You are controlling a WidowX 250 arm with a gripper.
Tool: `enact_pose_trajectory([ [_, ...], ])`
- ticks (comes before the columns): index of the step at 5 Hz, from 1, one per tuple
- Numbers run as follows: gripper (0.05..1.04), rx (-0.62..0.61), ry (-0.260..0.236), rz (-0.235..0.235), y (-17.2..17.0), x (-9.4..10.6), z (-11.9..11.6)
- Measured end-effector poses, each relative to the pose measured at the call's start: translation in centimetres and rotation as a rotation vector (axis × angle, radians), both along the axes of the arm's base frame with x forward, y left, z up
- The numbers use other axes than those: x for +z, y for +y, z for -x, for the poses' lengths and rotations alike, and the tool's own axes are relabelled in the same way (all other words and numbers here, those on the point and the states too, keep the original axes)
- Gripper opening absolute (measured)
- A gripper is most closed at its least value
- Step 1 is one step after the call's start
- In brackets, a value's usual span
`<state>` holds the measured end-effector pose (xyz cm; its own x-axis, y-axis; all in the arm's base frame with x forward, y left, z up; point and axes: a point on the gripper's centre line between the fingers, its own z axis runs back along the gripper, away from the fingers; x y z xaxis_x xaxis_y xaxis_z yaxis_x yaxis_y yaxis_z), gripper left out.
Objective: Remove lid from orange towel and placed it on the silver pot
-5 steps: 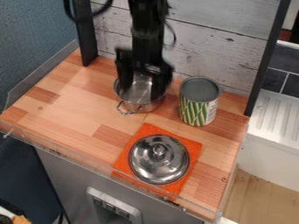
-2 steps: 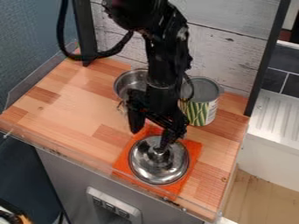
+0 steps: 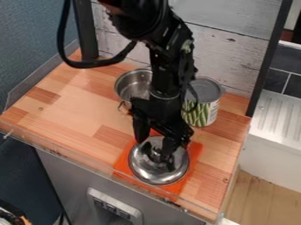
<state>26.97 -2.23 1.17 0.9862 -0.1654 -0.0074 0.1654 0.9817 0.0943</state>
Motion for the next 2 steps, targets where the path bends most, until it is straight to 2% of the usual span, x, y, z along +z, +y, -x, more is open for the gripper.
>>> enact_pose_trajectory([
  [1,0.39,0.0,-0.009,-0.001,0.01,-0.16,0.03],
  [2,0.277,0.002,-0.007,-0.003,0.03,-0.18,0.08],
])
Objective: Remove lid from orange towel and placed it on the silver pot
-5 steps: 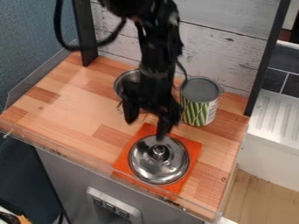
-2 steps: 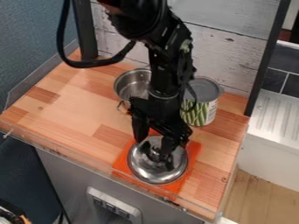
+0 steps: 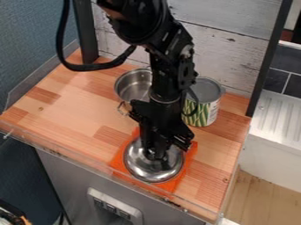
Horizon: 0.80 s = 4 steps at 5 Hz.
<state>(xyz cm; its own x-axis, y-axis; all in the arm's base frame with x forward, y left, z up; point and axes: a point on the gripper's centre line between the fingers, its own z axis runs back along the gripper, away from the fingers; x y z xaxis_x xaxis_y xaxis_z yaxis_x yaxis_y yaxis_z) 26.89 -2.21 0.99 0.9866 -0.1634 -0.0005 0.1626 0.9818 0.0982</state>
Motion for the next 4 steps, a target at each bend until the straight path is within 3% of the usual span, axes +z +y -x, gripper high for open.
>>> enact_pose_trajectory([
  [1,0.277,-0.007,0.021,0.012,-0.1,0.3,0.1],
  [2,0.277,0.044,-0.073,0.046,0.4,4.9,-2.3],
  [3,0.277,0.106,-0.131,0.038,1.0,8.5,-4.9],
  [4,0.277,0.185,-0.144,0.031,3.1,9.6,-7.4],
])
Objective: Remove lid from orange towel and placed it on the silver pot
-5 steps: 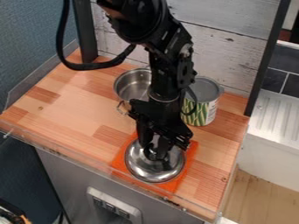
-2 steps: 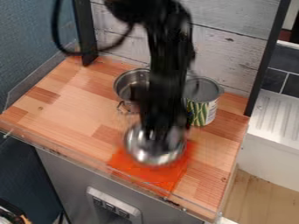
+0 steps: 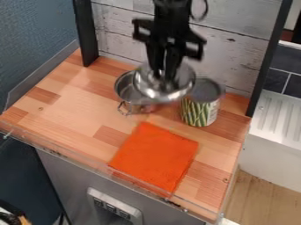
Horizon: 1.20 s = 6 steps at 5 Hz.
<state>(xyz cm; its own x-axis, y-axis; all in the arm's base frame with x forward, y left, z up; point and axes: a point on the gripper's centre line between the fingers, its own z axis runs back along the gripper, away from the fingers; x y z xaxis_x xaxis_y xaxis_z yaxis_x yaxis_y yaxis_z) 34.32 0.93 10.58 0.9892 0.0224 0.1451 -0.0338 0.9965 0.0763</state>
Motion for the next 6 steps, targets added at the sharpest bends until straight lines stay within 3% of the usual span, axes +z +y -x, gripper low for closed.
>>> enact_pose_trajectory([
  [2,0.277,0.099,0.065,-0.038,3.2,-3.0,-3.3],
  [5,0.277,0.152,0.108,-0.092,5.9,-5.0,-3.7],
  [6,0.277,0.157,0.141,-0.078,6.1,-6.3,-3.4],
])
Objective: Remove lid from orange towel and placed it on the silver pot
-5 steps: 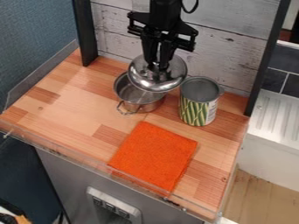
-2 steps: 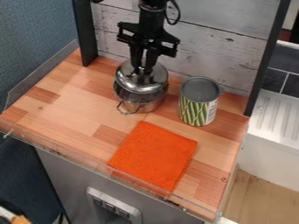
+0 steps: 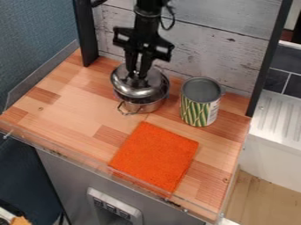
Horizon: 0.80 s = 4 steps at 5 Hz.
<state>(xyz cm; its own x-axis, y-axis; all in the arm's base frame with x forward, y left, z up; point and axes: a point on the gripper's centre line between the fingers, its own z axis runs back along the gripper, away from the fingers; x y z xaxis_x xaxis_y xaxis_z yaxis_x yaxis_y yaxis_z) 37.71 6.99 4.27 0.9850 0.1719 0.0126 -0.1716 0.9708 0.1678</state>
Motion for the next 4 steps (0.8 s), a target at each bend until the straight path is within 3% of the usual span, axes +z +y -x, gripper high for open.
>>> enact_pose_trajectory([
  [2,0.277,0.014,0.021,0.041,-0.64,-0.69,0.33],
  [4,0.277,0.017,-0.001,0.057,-1.13,-0.73,-0.04],
])
